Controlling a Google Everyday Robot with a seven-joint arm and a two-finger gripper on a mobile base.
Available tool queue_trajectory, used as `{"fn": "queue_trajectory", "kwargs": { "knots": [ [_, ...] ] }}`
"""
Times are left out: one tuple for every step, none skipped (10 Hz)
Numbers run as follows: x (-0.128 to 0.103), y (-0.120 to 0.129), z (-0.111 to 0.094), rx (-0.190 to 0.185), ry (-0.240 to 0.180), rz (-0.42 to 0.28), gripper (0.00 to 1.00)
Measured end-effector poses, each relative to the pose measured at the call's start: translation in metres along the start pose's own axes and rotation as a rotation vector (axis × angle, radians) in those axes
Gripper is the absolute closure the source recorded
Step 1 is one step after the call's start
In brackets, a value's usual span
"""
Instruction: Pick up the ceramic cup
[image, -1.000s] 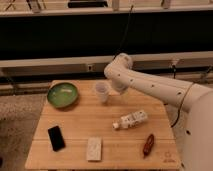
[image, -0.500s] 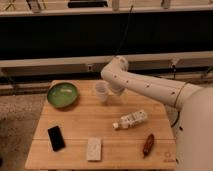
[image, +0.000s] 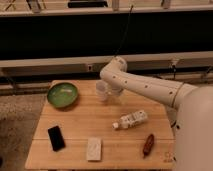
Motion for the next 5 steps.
{"fn": "queue_trajectory", "kwargs": {
  "knots": [
    [0.0009, -0.0010, -0.0011, 0.000, 0.001, -0.003, 0.20],
    [0.0014, -0.0015, -0.0017, 0.001, 0.001, -0.004, 0.20],
    [0.0011, -0.0023, -0.0027, 0.001, -0.002, -0.007, 0.20],
    [0.0013, -0.0028, -0.0038, 0.001, -0.002, -0.009, 0.20],
    [0.0015, -0.0037, -0.0050, 0.001, -0.003, -0.012, 0.20]
  ]
}}
